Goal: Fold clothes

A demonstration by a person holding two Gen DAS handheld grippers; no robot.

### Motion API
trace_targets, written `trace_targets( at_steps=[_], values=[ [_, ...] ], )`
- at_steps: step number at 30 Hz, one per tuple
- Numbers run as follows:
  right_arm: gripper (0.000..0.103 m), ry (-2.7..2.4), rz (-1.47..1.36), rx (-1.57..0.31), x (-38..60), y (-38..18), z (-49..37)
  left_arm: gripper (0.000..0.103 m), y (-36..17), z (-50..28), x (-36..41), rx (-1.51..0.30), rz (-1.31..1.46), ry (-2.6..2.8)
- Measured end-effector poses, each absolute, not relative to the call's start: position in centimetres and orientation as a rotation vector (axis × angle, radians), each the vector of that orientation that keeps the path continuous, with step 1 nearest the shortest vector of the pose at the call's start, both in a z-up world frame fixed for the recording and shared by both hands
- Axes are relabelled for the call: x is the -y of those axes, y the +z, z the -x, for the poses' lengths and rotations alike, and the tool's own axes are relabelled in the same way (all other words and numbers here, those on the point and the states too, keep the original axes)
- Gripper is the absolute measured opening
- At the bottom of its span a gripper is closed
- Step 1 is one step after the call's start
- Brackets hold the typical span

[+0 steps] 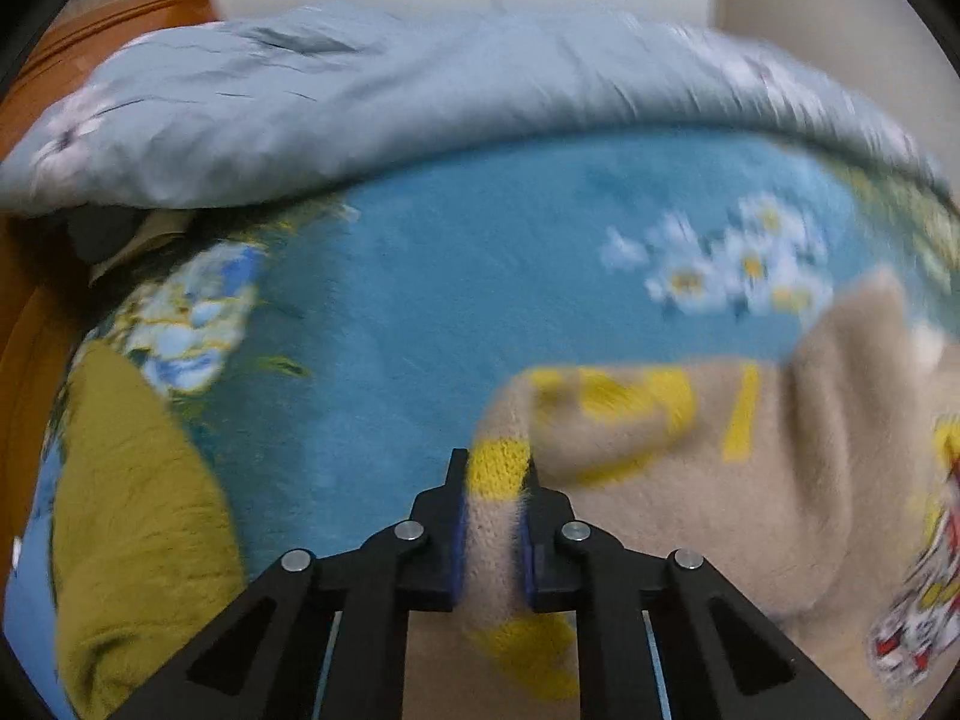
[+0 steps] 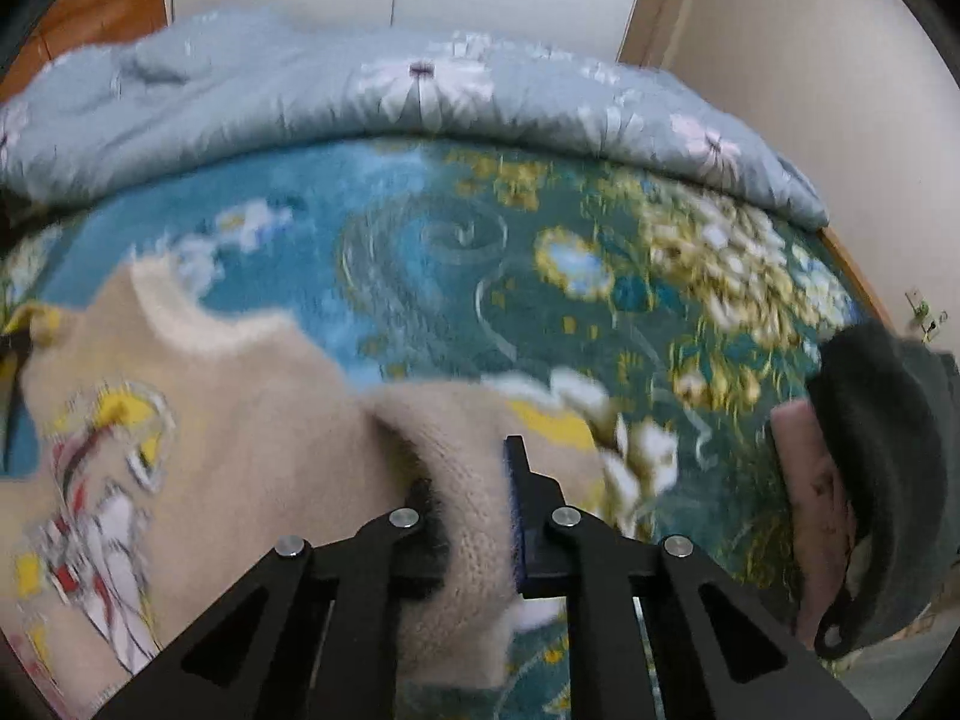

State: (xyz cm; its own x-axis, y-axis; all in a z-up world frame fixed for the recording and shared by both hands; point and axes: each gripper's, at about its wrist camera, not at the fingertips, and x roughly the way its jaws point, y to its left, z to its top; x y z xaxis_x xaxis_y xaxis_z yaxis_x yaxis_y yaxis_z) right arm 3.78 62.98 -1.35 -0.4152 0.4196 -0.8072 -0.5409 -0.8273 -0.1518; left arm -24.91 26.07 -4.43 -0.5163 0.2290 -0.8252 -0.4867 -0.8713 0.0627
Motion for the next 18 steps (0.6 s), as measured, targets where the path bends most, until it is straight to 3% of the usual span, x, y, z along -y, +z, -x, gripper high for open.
trace_targets(
  at_steps=[5, 9, 11, 15, 18],
  values=[
    [0.012, 2.382, 0.919, -0.13, -61.9, 5.7, -3.0, 0.014, 3.3, 24.2, -20.7, -0.099, 1.055, 2.524],
    [0.012, 2.487, 0.578, -0.263, -61.4, 9.5, -6.2, 0.014, 5.2, 23.8, -17.3, -0.016, 1.044, 2.554],
    [0.012, 2.472, 0.595, -0.369, -62.4, 7.5, -7.4, 0.014, 3.0, 24.0, -16.2, -0.003, 1.149, 2.519],
    [0.012, 2.326, 0.819, -0.802, -66.9, -2.4, -9.3, 0.014, -3.4, 24.5, -15.8, 0.045, 1.401, 2.401],
    [0.012, 2.247, 0.897, -0.926, -68.4, -6.8, -10.5, 0.014, -6.0, 24.6, -16.0, 0.063, 1.485, 2.377]
  ],
)
